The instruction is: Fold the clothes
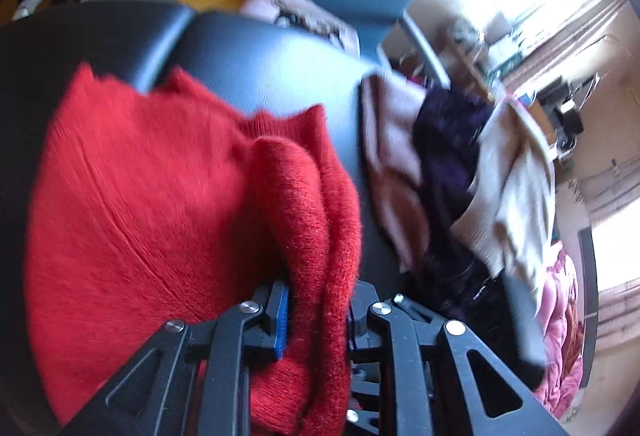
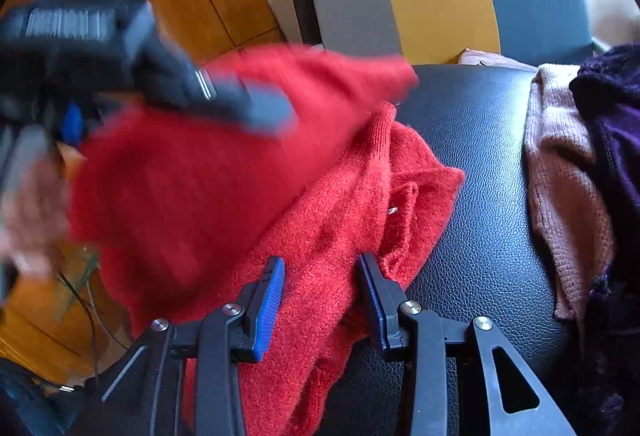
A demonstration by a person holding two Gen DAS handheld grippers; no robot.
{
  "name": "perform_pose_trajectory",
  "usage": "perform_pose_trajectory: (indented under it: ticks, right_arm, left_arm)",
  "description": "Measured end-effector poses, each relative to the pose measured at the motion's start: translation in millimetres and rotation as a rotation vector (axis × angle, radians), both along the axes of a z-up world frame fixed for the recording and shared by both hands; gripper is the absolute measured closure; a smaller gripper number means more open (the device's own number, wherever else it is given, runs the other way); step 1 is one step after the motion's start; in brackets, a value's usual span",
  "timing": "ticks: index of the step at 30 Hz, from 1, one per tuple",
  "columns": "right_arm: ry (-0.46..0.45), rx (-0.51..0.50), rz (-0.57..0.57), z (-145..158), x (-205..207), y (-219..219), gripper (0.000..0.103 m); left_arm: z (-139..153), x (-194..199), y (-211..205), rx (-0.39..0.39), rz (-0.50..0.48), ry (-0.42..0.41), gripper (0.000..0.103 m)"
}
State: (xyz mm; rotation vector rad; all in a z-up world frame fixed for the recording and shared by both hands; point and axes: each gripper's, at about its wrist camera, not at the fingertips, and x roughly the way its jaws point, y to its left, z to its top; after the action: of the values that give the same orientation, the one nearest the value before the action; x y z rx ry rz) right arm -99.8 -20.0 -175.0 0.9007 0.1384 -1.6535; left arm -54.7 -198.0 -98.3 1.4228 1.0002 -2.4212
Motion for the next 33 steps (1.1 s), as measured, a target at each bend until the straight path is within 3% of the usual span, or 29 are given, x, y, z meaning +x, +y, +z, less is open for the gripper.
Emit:
perform_pose_trajectory:
  ticks: [3,6,8,13,15,18,24,29,31,33]
  right_arm:
    - [-0.015,-0.010,-0.002,-1,0,1,0.064]
    - [-0.020,-0.017,-0.002,-1,1,3,0.064]
    - [-0.021,-0.021,-0.002,0,2,4,0.064]
    - [-0.026,-0.025,-0.005,1,2,1,0.064]
    - [-0.026,-0.026,-0.007,1,1,1,0.064]
    - [-0.028,-0.029,-0.014,2,1,0,0.064]
    - [-0.041,-0.038,-0.056,4,3,6,0.064]
    - [0.022,-0.015,-0.115,19,2,21,0.064]
    - [0.052,-0.028,-0.145,36,1,45,0.073]
    - [0.057,-0.059,-0.160,54,1,67,0.076]
  left_arm:
    - [-12,-3,4,0.011,0.024,0.011,0.082]
    - [-7,-3,2,0.044,0.035,0.005,0.080]
    - [3,1,4,0.077,0.034,0.018,0.073]
    - [40,18,4,0.228,-0.059,0.153,0.069]
    - [62,28,3,0.237,-0.083,0.239,0.069]
    - [76,51,-20,0.161,0.027,0.342,0.069]
    - [30,125,-68,0.026,0.327,0.270,0.074]
    - [-7,156,-64,-0.044,0.343,0.210,0.075]
    - [-7,161,-57,-0.080,0.317,0.224,0.075]
    - [-5,159,-51,-0.126,0.279,0.232,0.075]
